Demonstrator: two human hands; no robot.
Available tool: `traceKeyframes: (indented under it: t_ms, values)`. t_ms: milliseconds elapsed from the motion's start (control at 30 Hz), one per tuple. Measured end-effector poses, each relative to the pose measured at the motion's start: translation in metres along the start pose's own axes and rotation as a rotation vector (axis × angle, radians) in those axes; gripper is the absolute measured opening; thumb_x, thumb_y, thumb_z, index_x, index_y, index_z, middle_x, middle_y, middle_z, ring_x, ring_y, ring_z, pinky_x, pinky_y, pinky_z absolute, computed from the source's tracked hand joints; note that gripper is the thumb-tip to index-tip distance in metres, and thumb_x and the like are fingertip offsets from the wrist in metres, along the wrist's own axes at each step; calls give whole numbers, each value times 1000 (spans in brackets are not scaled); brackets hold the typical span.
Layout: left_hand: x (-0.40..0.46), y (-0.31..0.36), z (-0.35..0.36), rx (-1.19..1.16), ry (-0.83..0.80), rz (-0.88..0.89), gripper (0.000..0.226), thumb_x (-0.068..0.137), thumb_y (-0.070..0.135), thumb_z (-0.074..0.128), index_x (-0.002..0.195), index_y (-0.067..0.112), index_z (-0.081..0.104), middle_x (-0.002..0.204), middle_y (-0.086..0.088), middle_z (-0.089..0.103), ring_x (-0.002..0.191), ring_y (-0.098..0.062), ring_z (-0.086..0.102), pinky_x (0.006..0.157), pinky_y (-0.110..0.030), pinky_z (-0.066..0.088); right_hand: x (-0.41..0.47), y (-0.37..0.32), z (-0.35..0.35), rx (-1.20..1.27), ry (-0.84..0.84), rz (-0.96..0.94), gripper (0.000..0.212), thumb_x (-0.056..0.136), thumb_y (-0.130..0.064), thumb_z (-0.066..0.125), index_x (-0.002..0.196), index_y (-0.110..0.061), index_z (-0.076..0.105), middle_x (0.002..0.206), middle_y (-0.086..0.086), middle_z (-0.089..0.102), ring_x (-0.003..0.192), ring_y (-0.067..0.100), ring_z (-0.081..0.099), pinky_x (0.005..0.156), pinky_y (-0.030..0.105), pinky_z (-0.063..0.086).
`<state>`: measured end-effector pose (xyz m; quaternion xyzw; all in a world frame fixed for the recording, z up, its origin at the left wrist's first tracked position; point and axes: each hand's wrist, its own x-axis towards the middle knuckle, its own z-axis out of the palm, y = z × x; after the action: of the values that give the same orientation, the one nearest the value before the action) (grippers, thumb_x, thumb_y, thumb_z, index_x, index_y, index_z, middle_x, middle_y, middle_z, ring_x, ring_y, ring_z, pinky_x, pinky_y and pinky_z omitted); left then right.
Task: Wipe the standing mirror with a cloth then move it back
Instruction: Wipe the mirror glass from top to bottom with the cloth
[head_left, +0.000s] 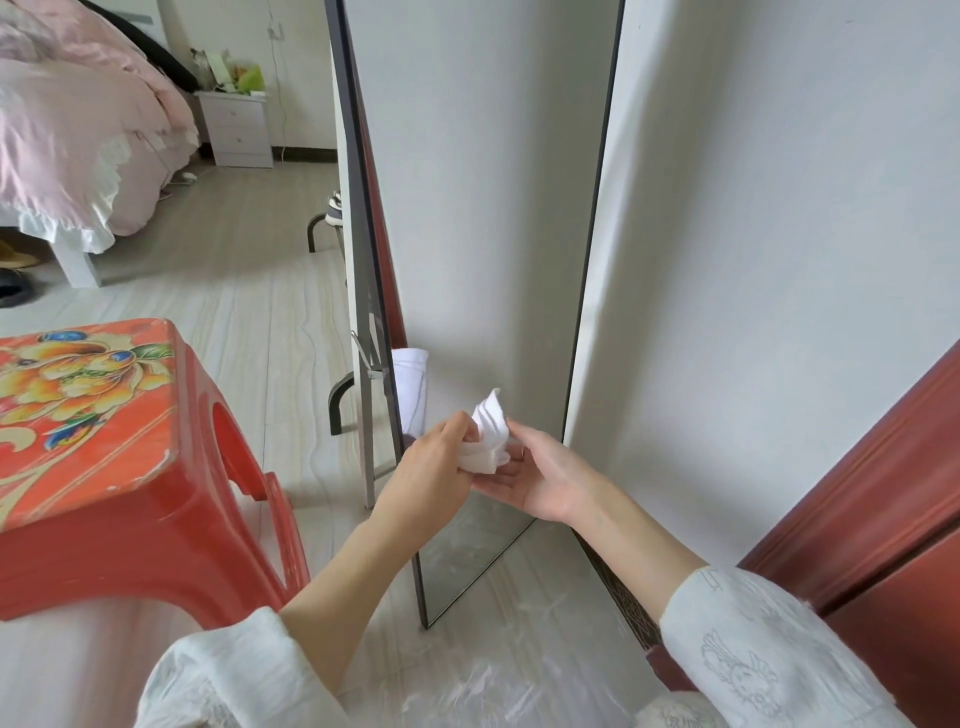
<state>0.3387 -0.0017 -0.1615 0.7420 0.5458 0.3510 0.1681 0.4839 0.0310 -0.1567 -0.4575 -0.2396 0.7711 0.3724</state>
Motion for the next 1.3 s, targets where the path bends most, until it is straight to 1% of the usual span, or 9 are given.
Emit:
traceKeyframes:
  t_ms: [133, 300, 533, 700, 900, 1000, 1133, 1200, 1300]
  values:
    - [1, 3, 0, -179, 6, -175, 35, 78, 45, 67, 86, 18, 45, 71, 11, 54, 65, -9, 53, 50, -15, 37, 1, 1, -4, -13, -10, -74, 21, 90, -16, 60, 81, -4, 74, 81, 11, 73, 69, 20, 71, 62, 28, 57]
    - [6, 4, -1, -357, 99, -285, 20, 87, 33, 55, 77, 17, 47, 62, 6, 49, 56, -6, 44, 46, -10, 34, 1, 0, -2, -24, 32, -87, 13, 88, -10, 61, 95, -1, 67, 77, 12, 72, 68, 20, 71, 60, 28, 58]
    - [11, 0, -1, -750, 123, -527, 15, 90, 26, 51, 84, 13, 47, 81, -3, 51, 74, -18, 50, 66, -31, 45, 0, -2, -1, 60, 58, -63, 20, 83, -22, 69, 87, -3, 65, 81, 12, 68, 81, 24, 64, 72, 30, 53]
    - [12, -4, -2, -962, 197, -620, 17, 87, 10, 47, 75, 14, 36, 79, -4, 44, 72, -20, 50, 64, -35, 51, -2, -1, -4, 34, 31, -71, 15, 90, 1, 50, 103, 2, 56, 86, 12, 62, 75, 19, 60, 70, 28, 51]
    - [5, -13, 1, -734, 154, -774, 18, 83, 0, 49, 86, 14, 38, 91, -8, 51, 82, -26, 56, 59, -32, 53, -1, -10, -16, 113, 202, -206, 18, 86, 1, 41, 96, -1, 57, 84, 16, 68, 73, 28, 66, 59, 32, 50]
    - [1, -13, -2, -402, 90, -597, 21, 85, 10, 55, 102, 14, 43, 87, -1, 54, 86, -24, 57, 78, -38, 49, 0, -10, -19, 8, 282, -247, 24, 85, 0, 46, 107, -2, 57, 100, 18, 64, 91, 33, 62, 72, 36, 48]
    - [-1, -5, 0, -288, -97, -357, 51, 82, 25, 66, 127, 16, 42, 120, 3, 47, 105, -14, 49, 88, -26, 40, -5, -8, -13, -101, 227, -227, 10, 87, -3, 49, 89, -5, 58, 85, 12, 65, 76, 25, 63, 64, 31, 47]
    - [-2, -1, 3, -293, -169, -347, 60, 80, 28, 68, 131, 19, 38, 122, 6, 45, 112, -13, 46, 87, -23, 36, -8, -7, -7, -117, 151, -223, 9, 88, -3, 50, 90, -7, 57, 83, 11, 65, 70, 24, 64, 58, 29, 47]
    - [0, 2, 3, -258, -175, -370, 44, 80, 25, 66, 120, 18, 48, 109, 3, 56, 100, -15, 54, 78, -24, 42, -9, -4, 0, -149, 163, -275, 10, 87, -2, 55, 93, -9, 58, 79, 6, 67, 65, 18, 64, 54, 26, 47]
